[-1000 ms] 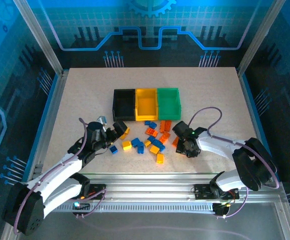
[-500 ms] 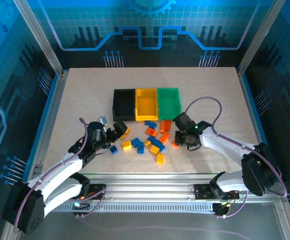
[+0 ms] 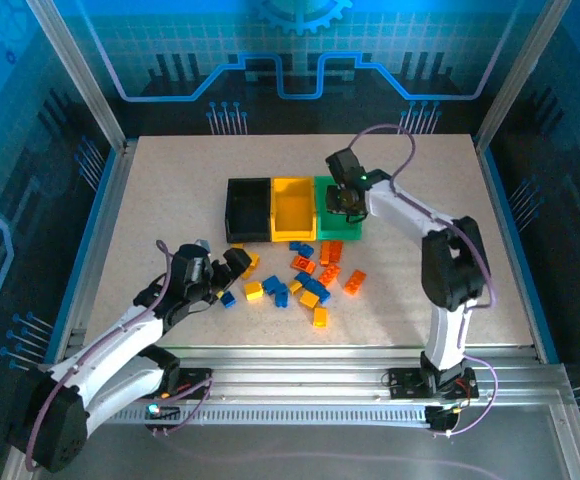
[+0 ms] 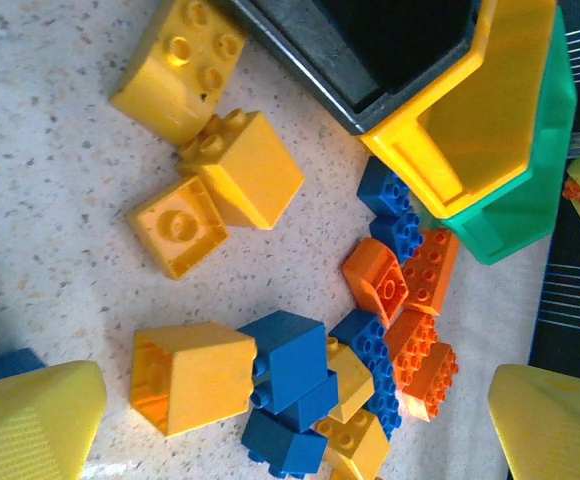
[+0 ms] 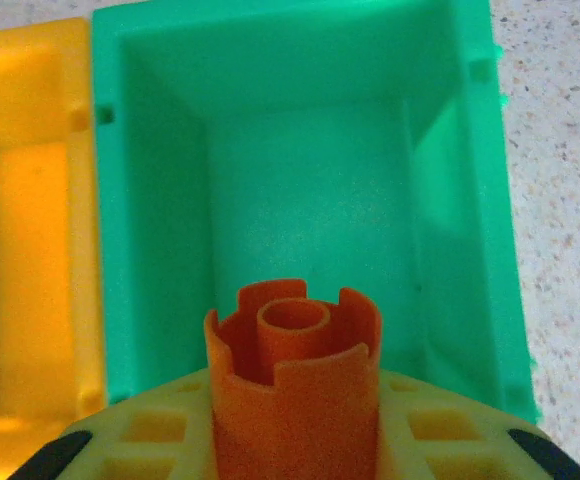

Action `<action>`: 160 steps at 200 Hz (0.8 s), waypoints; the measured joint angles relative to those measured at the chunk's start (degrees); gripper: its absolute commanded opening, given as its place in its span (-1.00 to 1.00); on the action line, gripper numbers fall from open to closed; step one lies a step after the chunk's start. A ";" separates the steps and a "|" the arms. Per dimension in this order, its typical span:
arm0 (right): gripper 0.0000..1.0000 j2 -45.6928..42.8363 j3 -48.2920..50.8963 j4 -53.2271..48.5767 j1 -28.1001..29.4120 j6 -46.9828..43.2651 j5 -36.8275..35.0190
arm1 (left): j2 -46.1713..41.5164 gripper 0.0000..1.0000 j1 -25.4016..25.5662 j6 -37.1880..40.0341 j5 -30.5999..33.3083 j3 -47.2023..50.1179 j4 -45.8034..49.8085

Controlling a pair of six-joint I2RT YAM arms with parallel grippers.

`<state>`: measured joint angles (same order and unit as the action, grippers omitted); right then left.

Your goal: Sort the legos into containers by color

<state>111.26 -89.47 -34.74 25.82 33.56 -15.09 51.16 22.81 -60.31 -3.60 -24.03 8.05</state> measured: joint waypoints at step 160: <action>0.26 -15.26 10.64 1.66 1.88 2.32 1.88 | 9.16 0.61 0.09 3.65 10.12 -9.44 14.25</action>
<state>96.01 -78.83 -33.08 27.70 35.88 -13.21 60.31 22.90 -56.66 6.52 -33.47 22.31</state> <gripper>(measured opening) 0.630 0.803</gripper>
